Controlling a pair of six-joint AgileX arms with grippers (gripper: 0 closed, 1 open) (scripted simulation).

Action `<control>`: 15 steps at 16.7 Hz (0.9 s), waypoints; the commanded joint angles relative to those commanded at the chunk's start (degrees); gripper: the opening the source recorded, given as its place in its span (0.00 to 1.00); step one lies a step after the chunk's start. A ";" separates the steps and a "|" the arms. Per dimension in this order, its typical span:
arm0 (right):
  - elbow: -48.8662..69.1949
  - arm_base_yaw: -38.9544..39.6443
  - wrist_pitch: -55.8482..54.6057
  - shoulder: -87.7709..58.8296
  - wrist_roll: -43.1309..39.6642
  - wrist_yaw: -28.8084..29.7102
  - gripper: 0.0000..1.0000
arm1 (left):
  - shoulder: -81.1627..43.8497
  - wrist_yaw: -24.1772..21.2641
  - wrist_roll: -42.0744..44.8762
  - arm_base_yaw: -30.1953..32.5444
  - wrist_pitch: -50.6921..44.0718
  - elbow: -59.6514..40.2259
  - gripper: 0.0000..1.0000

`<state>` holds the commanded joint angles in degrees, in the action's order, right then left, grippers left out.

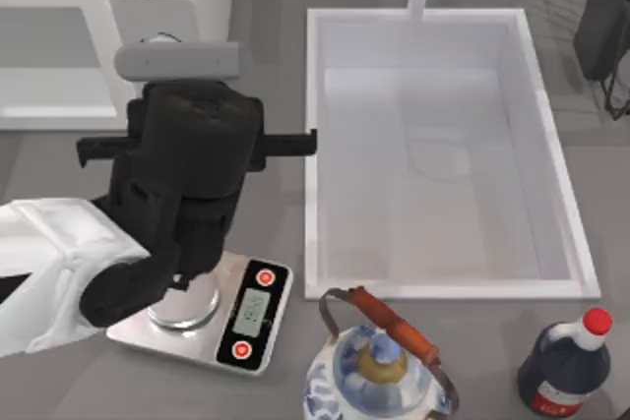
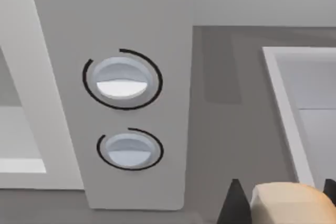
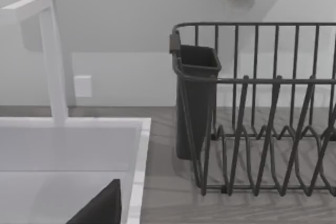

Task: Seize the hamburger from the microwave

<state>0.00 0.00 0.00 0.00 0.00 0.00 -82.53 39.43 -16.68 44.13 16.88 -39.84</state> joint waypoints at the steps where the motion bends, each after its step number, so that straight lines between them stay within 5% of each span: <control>1: 0.00 0.00 0.00 0.00 0.00 0.00 1.00 | -0.50 0.12 0.12 -1.27 0.43 -0.16 0.00; 6: 0.00 0.00 0.00 0.00 0.00 0.00 1.00 | -3.16 1.95 -0.31 -1.45 6.14 -1.31 0.00; 15: 0.00 0.00 0.00 0.00 0.00 0.00 1.00 | -25.92 1.58 -0.17 -0.74 38.63 6.70 0.00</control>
<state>0.00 0.00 0.00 0.00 0.00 0.00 -108.45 41.02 -16.85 43.38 55.51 -33.14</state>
